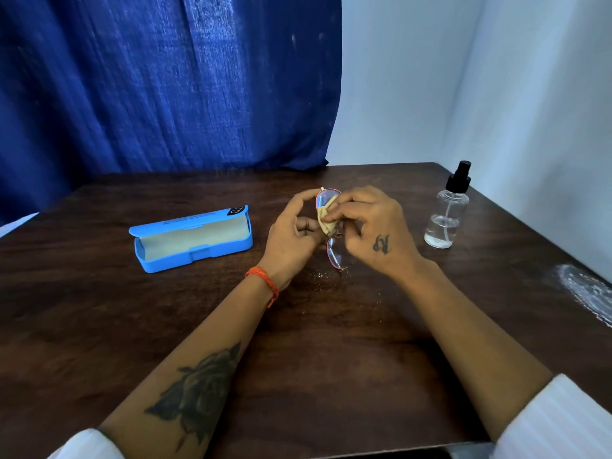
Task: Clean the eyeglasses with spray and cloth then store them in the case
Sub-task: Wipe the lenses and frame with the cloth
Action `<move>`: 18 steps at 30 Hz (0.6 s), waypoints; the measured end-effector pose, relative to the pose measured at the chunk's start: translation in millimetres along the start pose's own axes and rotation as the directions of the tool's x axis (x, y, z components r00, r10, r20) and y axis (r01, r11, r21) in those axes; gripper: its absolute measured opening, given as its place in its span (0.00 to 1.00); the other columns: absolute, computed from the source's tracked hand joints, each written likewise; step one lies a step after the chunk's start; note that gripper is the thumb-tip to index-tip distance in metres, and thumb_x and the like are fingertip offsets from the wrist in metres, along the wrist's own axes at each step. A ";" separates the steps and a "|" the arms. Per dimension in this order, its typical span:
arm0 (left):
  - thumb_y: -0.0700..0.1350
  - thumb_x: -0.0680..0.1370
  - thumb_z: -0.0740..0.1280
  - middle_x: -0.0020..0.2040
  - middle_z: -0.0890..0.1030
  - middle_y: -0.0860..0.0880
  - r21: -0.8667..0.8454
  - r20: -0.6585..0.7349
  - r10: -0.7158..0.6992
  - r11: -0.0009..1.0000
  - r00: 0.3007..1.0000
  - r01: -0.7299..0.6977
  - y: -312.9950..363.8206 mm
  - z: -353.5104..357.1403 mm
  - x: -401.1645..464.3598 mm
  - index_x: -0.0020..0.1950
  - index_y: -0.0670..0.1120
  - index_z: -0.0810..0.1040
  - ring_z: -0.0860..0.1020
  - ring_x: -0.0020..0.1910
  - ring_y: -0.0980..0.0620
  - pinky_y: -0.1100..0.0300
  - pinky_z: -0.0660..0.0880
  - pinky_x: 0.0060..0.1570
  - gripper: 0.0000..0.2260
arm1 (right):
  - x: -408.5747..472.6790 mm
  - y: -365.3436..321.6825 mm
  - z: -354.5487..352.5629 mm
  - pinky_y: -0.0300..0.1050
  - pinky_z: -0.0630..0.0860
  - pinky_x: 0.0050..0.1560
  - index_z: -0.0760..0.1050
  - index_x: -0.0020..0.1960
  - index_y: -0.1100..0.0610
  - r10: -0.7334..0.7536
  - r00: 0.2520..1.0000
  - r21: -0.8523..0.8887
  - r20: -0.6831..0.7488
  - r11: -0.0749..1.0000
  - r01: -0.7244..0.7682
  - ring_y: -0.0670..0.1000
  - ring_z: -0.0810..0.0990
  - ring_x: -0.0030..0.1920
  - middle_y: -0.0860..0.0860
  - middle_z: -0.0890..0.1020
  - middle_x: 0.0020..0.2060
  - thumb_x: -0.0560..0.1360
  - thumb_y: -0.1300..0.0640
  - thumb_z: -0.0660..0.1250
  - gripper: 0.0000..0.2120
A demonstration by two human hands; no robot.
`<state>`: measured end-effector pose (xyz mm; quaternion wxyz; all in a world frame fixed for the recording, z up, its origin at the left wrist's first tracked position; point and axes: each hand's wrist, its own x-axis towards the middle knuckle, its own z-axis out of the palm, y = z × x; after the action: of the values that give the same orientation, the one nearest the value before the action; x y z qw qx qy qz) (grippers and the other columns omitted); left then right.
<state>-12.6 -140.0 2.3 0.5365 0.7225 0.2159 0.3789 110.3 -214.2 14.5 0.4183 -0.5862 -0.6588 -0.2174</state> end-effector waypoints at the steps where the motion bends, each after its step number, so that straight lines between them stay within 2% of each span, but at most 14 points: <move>1: 0.34 0.71 0.69 0.39 0.80 0.38 0.007 0.005 -0.002 1.000 1.000 0.002 -0.9 0.0 0.5 0.62 0.55 0.70 0.80 0.42 0.47 0.43 0.77 0.54 0.25 | 0.5 0.1 -1.2 0.40 0.74 0.47 0.83 0.39 0.57 0.021 1.000 0.005 -0.013 1.000 -0.021 0.52 0.79 0.44 0.51 0.83 0.41 0.62 0.67 0.62 0.13; 5: 0.36 0.71 0.70 0.41 0.83 0.43 0.020 0.027 0.004 1.000 1.000 -0.004 0.1 -1.5 0.3 0.64 0.55 0.69 0.82 0.45 0.50 0.46 0.76 0.57 0.25 | 0.6 2.1 -6.5 0.46 0.77 0.43 0.83 0.40 0.59 0.030 0.993 -0.065 -0.110 0.997 -0.037 0.53 0.79 0.42 0.53 0.83 0.39 0.63 0.70 0.63 0.12; 9: 0.36 0.72 0.70 0.40 0.83 0.46 0.000 0.045 0.016 1.000 0.999 -0.016 3.3 0.2 -0.7 0.63 0.55 0.68 0.82 0.44 0.52 0.48 0.77 0.56 0.25 | 2.0 0.1 -6.8 0.40 0.73 0.49 0.82 0.48 0.61 -0.003 0.980 -0.150 -0.201 0.988 -0.027 0.56 0.79 0.45 0.57 0.82 0.44 0.66 0.73 0.66 0.14; 14: 0.34 0.71 0.70 0.44 0.82 0.43 -0.036 0.038 0.010 0.999 0.999 -0.009 2.7 0.9 -0.9 0.64 0.51 0.69 0.82 0.46 0.48 0.50 0.78 0.53 0.25 | 0.8 -6.9 0.1 0.36 0.69 0.52 0.81 0.51 0.61 -0.114 0.992 -0.178 -0.061 0.979 0.101 0.57 0.77 0.49 0.57 0.81 0.48 0.67 0.71 0.68 0.15; 16: 0.34 0.71 0.70 0.48 0.82 0.41 -0.050 0.028 0.011 0.999 1.000 -0.009 3.1 0.0 -1.3 0.64 0.51 0.69 0.82 0.49 0.44 0.49 0.78 0.53 0.25 | 0.5 -7.6 -2.5 0.38 0.71 0.49 0.82 0.49 0.60 -0.151 0.988 -0.154 -0.012 0.977 0.147 0.56 0.77 0.48 0.55 0.82 0.47 0.68 0.68 0.65 0.13; 18: 0.34 0.70 0.70 0.49 0.82 0.40 -0.050 0.021 0.023 0.999 1.000 -0.022 3.5 -0.3 -2.2 0.63 0.53 0.70 0.81 0.48 0.46 0.48 0.78 0.53 0.25 | 0.2 -6.9 -5.2 0.39 0.73 0.46 0.83 0.45 0.60 -0.175 0.984 -0.132 0.017 0.976 0.176 0.55 0.78 0.45 0.54 0.82 0.44 0.67 0.65 0.62 0.13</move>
<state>-14.6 -142.6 4.9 0.5525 0.7153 0.1925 0.3821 105.3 -219.6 19.0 0.3559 -0.5530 -0.6932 -0.2952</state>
